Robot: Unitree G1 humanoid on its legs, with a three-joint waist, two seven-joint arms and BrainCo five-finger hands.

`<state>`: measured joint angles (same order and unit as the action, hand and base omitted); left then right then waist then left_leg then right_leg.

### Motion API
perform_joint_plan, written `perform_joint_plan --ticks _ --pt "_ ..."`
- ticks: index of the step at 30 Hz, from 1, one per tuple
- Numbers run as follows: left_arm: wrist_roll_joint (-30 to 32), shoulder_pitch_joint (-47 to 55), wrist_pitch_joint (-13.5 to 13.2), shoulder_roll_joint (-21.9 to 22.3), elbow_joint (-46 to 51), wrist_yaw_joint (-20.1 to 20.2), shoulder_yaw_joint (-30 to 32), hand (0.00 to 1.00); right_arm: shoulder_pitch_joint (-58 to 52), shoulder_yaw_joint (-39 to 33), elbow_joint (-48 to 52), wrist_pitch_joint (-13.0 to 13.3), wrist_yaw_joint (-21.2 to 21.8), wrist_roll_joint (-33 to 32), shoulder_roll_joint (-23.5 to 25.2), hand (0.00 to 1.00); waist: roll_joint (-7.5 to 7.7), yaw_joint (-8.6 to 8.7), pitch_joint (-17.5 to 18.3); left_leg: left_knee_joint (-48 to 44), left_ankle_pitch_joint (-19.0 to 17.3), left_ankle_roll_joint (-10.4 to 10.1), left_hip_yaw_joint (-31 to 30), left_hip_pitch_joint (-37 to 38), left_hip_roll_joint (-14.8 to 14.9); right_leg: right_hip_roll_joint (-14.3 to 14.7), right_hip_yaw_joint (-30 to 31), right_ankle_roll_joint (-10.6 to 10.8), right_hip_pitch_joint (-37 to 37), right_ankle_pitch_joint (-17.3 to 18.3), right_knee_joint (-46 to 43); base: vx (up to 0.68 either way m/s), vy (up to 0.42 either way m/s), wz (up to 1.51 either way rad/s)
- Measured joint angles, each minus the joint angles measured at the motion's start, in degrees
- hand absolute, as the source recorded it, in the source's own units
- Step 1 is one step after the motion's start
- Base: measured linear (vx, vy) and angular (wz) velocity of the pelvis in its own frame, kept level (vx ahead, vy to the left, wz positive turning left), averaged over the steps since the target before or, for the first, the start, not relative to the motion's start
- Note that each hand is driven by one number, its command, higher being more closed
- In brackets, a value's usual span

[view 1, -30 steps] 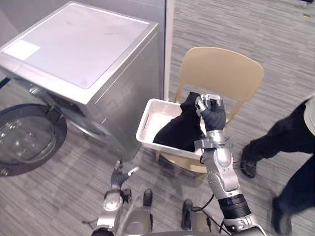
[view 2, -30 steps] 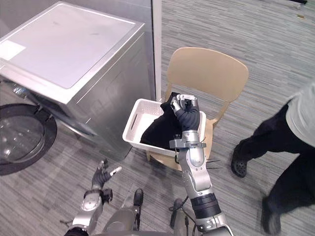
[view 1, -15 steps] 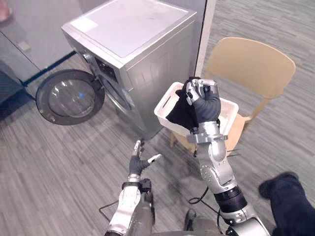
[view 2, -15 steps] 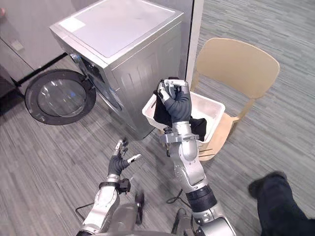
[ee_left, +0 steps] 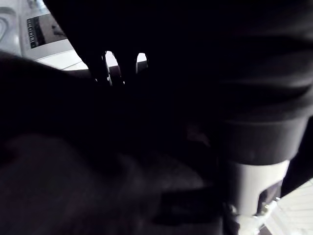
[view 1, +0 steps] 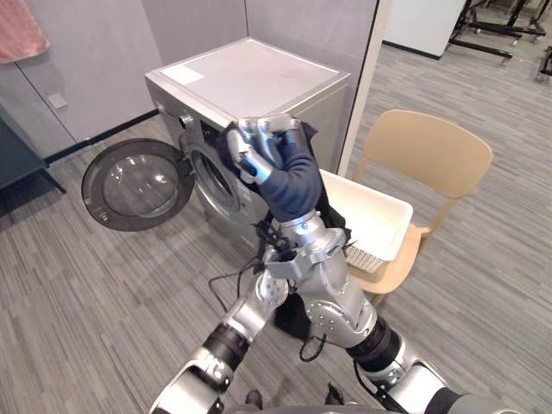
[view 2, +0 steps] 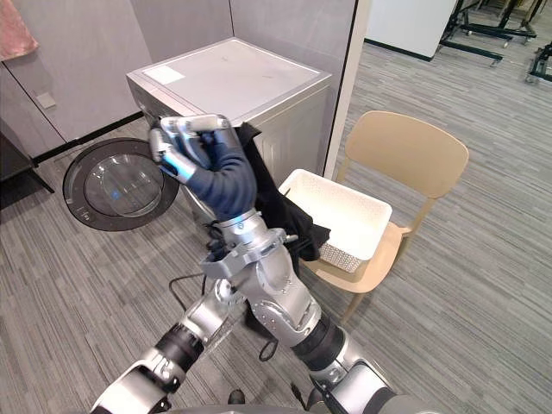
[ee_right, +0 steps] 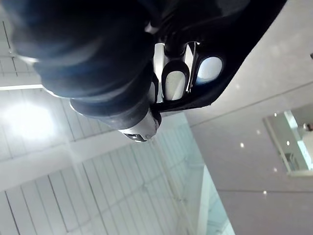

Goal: Pick up the laundry basket with both hands and put the clothes into the washing machine.

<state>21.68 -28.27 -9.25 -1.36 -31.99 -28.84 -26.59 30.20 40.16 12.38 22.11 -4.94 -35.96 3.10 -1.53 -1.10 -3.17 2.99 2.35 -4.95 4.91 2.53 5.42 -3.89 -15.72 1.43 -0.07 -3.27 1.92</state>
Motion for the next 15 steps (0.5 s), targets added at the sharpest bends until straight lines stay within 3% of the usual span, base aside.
perform_joint_plan --ticks 2,9,10,15 --pt "0.52 -2.26 1.63 0.0 -1.44 -0.38 -0.08 1.0 0.0 0.39 0.0 -0.02 0.0 -1.87 -0.02 1.0 -0.01 0.38 0.01 0.0 0.26 -0.39 0.19 -0.18 0.25 0.41 0.27 -0.38 0.04 -0.92 0.92 -0.06 -0.017 -0.1" --pt "-1.16 -2.65 2.09 -0.14 -1.36 -0.29 0.08 1.0 -0.05 1.05 0.0 -0.03 0.32 -3.95 -0.46 1.0 0.0 0.35 0.04 -0.09 0.43 -0.68 0.57 -0.06 1.17 2.05 0.77 -1.4 0.66 -1.84 2.59 -0.02 -0.025 -0.05" --pt "-2.02 -2.36 2.02 -0.39 -0.81 -0.18 0.19 1.0 -0.46 1.17 0.0 -0.03 0.95 -3.94 -0.72 0.0 0.01 0.35 0.04 -0.09 0.43 -0.68 0.73 0.02 1.35 2.26 0.95 -1.49 0.74 -1.9 2.73 0.0 -0.017 -0.07" --pt "-5.27 4.68 0.99 -0.5 5.73 0.16 3.14 1.0 -6.19 -1.44 0.02 -0.03 2.89 -2.66 -1.92 0.0 0.02 0.36 0.06 0.12 0.42 -0.68 1.45 0.35 1.63 2.76 1.56 -1.66 0.94 -2.13 3.39 0.01 0.0 -0.08"
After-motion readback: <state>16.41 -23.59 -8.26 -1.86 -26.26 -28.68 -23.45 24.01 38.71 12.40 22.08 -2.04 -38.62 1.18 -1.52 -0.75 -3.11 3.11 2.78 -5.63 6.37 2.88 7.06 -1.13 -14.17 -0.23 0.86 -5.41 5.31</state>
